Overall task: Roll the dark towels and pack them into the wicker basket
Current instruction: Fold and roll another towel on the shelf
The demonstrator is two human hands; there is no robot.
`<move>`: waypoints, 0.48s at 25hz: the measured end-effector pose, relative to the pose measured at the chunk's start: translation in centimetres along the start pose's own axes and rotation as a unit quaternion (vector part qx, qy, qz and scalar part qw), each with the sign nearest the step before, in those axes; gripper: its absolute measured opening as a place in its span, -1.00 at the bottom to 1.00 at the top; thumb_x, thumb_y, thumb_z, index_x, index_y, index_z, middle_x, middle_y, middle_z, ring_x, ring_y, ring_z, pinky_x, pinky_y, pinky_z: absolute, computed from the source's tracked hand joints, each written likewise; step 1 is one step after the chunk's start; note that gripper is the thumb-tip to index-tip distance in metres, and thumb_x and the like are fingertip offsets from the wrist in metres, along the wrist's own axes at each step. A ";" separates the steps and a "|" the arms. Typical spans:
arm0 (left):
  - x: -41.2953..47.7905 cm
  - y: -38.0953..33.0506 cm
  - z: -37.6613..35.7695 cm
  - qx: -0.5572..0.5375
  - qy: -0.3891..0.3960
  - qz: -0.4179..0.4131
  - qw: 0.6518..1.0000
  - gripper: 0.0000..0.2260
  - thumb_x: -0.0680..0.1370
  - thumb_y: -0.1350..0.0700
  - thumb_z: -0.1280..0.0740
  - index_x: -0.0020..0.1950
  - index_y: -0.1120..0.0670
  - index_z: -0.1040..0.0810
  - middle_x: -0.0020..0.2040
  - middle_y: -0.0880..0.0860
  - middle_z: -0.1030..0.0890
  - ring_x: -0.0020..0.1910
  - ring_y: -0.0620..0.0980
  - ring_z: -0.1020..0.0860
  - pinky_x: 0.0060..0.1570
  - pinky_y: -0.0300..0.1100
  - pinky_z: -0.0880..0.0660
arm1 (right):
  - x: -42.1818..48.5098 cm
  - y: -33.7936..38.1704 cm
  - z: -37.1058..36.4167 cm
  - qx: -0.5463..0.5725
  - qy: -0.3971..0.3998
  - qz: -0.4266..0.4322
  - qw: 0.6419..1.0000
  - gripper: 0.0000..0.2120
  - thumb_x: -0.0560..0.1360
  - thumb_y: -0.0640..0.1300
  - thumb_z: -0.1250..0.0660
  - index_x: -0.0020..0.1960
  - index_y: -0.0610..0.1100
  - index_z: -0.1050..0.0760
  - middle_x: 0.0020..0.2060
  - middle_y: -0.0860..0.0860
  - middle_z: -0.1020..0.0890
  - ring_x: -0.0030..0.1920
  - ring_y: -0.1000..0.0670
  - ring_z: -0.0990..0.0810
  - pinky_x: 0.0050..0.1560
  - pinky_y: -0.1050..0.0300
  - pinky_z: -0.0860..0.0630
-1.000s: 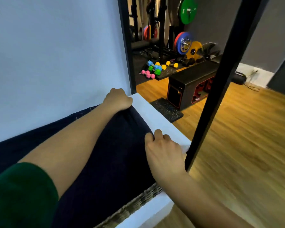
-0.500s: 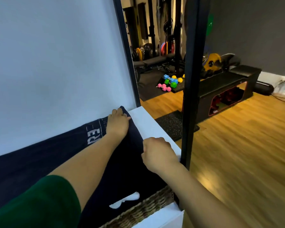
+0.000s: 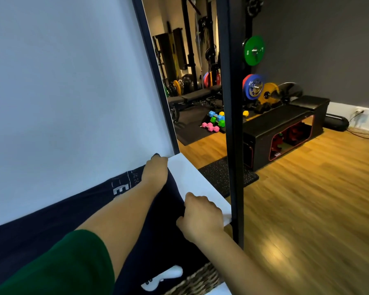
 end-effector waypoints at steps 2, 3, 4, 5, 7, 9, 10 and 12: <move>-0.2 -1.0 0.1 0.024 0.000 -0.002 1.000 -0.79 0.55 0.34 -0.18 0.14 0.25 -0.52 0.12 0.19 -0.49 0.07 0.18 -0.54 0.01 -0.07 -0.50 | 0.1 0.1 -0.5 0.005 -0.009 0.012 1.000 -0.79 0.49 -0.15 -0.28 -0.06 -0.09 -0.23 -0.33 0.03 -0.20 -0.20 -0.11 -0.37 -0.44 0.17 -0.10; -0.2 -1.4 0.3 0.028 0.004 0.002 1.000 -0.78 0.55 0.35 -0.20 0.16 0.25 -0.50 0.16 0.20 -0.48 0.11 0.18 -0.54 0.07 -0.05 -0.52 | 0.2 0.2 -0.7 0.002 -0.014 0.019 1.000 -0.79 0.49 -0.17 -0.28 -0.06 -0.10 -0.22 -0.33 0.03 -0.19 -0.20 -0.12 -0.36 -0.44 0.18 -0.09; -0.2 -2.0 0.6 0.026 0.006 0.004 1.000 -0.77 0.54 0.33 -0.22 0.18 0.23 -0.50 0.18 0.20 -0.49 0.13 0.18 -0.54 0.09 -0.05 -0.53 | 0.1 0.4 -0.7 -0.005 -0.018 0.025 1.000 -0.78 0.49 -0.18 -0.28 -0.05 -0.10 -0.21 -0.33 0.03 -0.18 -0.21 -0.13 -0.36 -0.44 0.18 -0.09; -0.3 -2.5 0.8 0.023 0.005 0.008 1.000 -0.77 0.54 0.29 -0.24 0.19 0.21 -0.50 0.18 0.19 -0.50 0.14 0.16 -0.54 0.08 -0.07 -0.54 | 0.1 0.5 -0.8 -0.011 -0.022 0.031 0.999 -0.78 0.49 -0.19 -0.28 -0.04 -0.10 -0.21 -0.33 0.02 -0.18 -0.20 -0.14 -0.35 -0.44 0.17 -0.09; -0.4 -3.5 0.8 0.034 0.014 0.003 0.999 -0.77 0.54 0.23 -0.25 0.19 0.18 -0.50 0.17 0.16 -0.52 0.19 0.13 -0.51 0.06 -0.10 -0.52 | 0.1 1.0 -0.8 -0.020 -0.026 0.040 0.999 -0.80 0.50 -0.20 -0.29 0.02 -0.11 -0.28 -0.28 -0.01 -0.24 -0.20 -0.14 -0.34 -0.42 0.13 -0.15; -0.7 -3.9 0.7 0.026 0.019 0.008 0.999 -0.76 0.54 0.26 -0.24 0.20 0.20 -0.49 0.18 0.17 -0.53 0.23 0.13 -0.48 0.10 -0.11 -0.49 | 0.0 1.4 -0.7 -0.029 -0.026 0.045 0.998 -0.76 0.50 -0.20 -0.29 0.14 -0.15 -0.36 -0.16 -0.05 -0.32 -0.19 -0.14 -0.33 -0.37 0.11 -0.21; -0.8 -3.6 0.8 0.009 0.018 0.025 0.999 -0.76 0.53 0.28 -0.25 0.19 0.21 -0.49 0.19 0.19 -0.53 0.23 0.14 -0.49 0.11 -0.10 -0.50 | 0.0 1.4 -0.7 -0.033 -0.026 0.046 0.998 -0.74 0.51 -0.21 -0.29 0.17 -0.16 -0.36 -0.13 -0.06 -0.32 -0.19 -0.14 -0.33 -0.36 0.10 -0.23; -0.6 -2.7 1.3 -0.047 0.013 0.069 0.996 -0.76 0.51 0.30 -0.27 0.17 0.22 -0.50 0.19 0.21 -0.52 0.19 0.18 -0.53 0.09 -0.09 -0.52 | 0.1 1.4 -0.7 -0.035 -0.025 0.045 0.998 -0.77 0.51 -0.22 -0.29 0.15 -0.15 -0.36 -0.16 -0.06 -0.32 -0.19 -0.14 -0.33 -0.33 0.10 -0.25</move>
Point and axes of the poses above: each hand's wrist, its own x-axis towards the middle knuckle, its own z-axis out of the back of the hand, y = z × x, the point moved 4 cm from there along x, towards the middle knuckle
